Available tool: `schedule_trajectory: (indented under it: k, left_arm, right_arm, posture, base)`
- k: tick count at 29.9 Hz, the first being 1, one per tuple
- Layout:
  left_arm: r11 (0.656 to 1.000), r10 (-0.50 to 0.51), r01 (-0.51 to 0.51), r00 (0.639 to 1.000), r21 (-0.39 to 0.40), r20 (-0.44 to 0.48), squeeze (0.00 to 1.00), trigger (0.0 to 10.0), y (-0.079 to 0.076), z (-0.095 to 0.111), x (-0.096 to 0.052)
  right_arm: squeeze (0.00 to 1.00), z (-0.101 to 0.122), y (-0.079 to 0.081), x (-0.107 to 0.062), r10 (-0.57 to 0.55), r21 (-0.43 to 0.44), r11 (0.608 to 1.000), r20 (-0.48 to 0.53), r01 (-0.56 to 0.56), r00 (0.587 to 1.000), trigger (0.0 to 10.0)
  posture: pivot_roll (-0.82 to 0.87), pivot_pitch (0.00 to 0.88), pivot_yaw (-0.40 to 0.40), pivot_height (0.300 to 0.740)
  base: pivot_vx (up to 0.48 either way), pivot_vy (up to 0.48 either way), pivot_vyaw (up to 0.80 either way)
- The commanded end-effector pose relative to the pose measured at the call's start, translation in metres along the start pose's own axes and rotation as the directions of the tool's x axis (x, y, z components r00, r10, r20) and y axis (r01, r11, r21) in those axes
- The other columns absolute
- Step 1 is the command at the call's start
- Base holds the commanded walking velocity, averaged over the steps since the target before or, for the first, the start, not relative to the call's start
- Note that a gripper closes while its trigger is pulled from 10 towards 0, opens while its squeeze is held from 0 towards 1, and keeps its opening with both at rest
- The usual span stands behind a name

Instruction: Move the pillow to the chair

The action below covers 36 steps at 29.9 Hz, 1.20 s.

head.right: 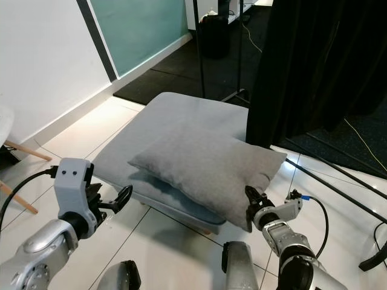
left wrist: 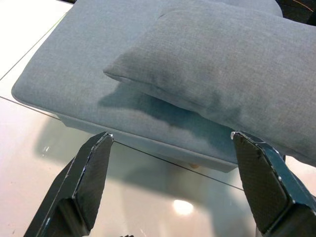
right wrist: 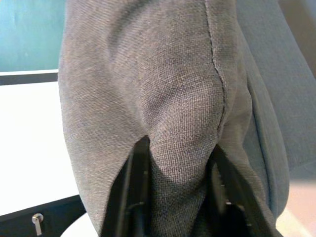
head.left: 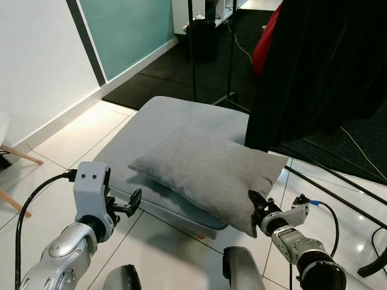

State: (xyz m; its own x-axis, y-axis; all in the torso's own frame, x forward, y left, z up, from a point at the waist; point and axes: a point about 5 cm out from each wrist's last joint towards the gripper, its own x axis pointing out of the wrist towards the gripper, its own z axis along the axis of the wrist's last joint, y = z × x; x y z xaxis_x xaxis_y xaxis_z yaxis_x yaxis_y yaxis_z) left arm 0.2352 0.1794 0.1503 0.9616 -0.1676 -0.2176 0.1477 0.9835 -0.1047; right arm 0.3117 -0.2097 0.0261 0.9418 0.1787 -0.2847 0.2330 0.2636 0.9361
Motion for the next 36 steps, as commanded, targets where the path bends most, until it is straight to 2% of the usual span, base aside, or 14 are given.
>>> schedule_trajectory:
  k: [1,10,12,14,16,17,19,20,21,23,27,28,31,36]
  left_arm:
    - [1.0,0.009,-0.009,1.0,0.007,-0.022,0.0,10.0,0.003,-0.002,-0.002]
    - [1.0,0.005,-0.005,1.0,0.001,-0.017,0.0,10.0,0.002,-0.001,0.002]
    - [1.0,0.003,-0.003,1.0,-0.001,-0.013,0.0,10.0,0.001,-0.001,0.004]
    - [1.0,-0.003,0.003,1.0,-0.009,-0.002,0.0,10.0,-0.001,0.0,0.008]
    - [1.0,-0.004,0.004,1.0,-0.011,0.0,0.0,10.0,-0.002,0.0,0.01]
    - [1.0,-0.008,0.008,1.0,-0.016,0.011,0.0,10.0,-0.004,0.001,0.012]
    - [0.999,-0.018,0.019,0.999,-0.028,0.041,0.0,10.0,-0.009,0.005,0.02]
    - [0.999,-0.018,0.019,0.999,-0.028,0.041,0.0,10.0,-0.009,0.005,0.02]
    - [0.999,-0.021,0.023,0.998,-0.031,0.051,0.0,10.0,-0.011,0.006,0.024]
    - [0.999,-0.012,0.016,0.996,-0.044,0.084,0.0,10.0,-0.016,0.011,0.034]
    - [0.998,-0.007,0.012,0.995,-0.055,0.103,0.0,10.0,-0.017,0.013,0.038]
    - [0.998,0.003,0.004,0.993,-0.059,0.114,0.0,10.0,-0.019,0.015,0.042]
    - [0.998,0.02,-0.013,0.991,-0.057,0.129,0.0,10.0,-0.02,0.017,0.047]
    - [0.998,0.041,-0.032,0.988,-0.058,0.15,0.0,10.0,-0.022,0.019,0.053]
  right_arm:
    - [0.0,-0.007,0.004,0.003,0.015,0.001,1.0,-0.023,-0.015,1.0,0.0]
    - [0.0,0.009,0.012,0.003,0.063,-0.03,0.998,0.021,-0.063,0.998,0.0]
    - [0.0,0.015,0.02,0.005,0.101,-0.049,0.994,0.034,-0.099,0.994,0.0]
    - [0.0,0.028,0.048,0.013,0.212,-0.18,0.962,0.027,-0.204,0.977,0.0]
    - [0.0,0.03,0.055,0.014,0.238,-0.214,0.95,0.021,-0.228,0.971,0.0]
    - [0.0,0.034,0.074,0.019,0.301,-0.317,0.905,0.001,-0.285,0.954,0.0]
    - [0.0,0.037,0.119,0.025,0.471,-0.406,0.795,-0.058,-0.451,0.88,0.0]
    - [0.0,0.037,0.119,0.025,0.471,-0.406,0.795,-0.058,-0.451,0.88,0.0]
    - [0.0,0.037,0.136,0.026,0.53,-0.429,0.745,-0.085,-0.511,0.844,0.0]
    - [0.0,0.019,0.177,0.025,0.645,-0.451,0.599,-0.219,-0.662,0.732,0.0]
    - [0.0,0.005,0.187,0.024,0.663,-0.445,0.548,-0.286,-0.708,0.692,0.0]
    - [0.0,-0.01,0.193,0.021,0.671,-0.431,0.502,-0.354,-0.75,0.652,0.0]
    - [0.0,-0.031,0.199,0.017,0.673,-0.401,0.453,-0.431,-0.796,0.601,0.0]
    - [0.0,-0.059,0.199,0.013,0.649,-0.366,0.401,-0.534,-0.84,0.543,0.0]
  posture:
    - [-0.01,0.152,0.064,0.511]
    - [-0.03,0.14,0.058,0.511]
    - [-0.04,0.131,0.052,0.511]
    - [-0.06,0.118,0.045,0.511]
    - [-0.06,0.118,0.045,0.511]
    - [-0.07,0.106,0.039,0.511]
    - [-0.11,0.083,0.03,0.511]
    - [-0.11,0.083,0.03,0.511]
    - [-0.11,0.079,0.028,0.511]
    - [-0.15,0.048,0.014,0.526]
    - [-0.16,0.038,0.007,0.536]
    - [-0.16,0.023,-0.005,0.546]
    - [-0.17,0.009,-0.015,0.556]
    - [-0.17,0.0,-0.042,0.571]
  base:
    - [0.0,0.0,0.0]
    - [0.0,0.0,0.0]
    - [0.0,0.0,0.0]
    - [0.0,0.0,0.0]
    - [0.0,0.0,0.0]
    - [0.0,0.0,0.0]
    - [0.0,0.0,0.0]
    - [0.0,0.0,0.0]
    - [0.0,0.0,0.0]
    - [0.0,0.0,0.0]
    - [0.0,0.0,0.0]
    - [0.0,0.0,0.0]
    - [0.0,0.0,0.0]
    - [0.0,0.0,0.0]
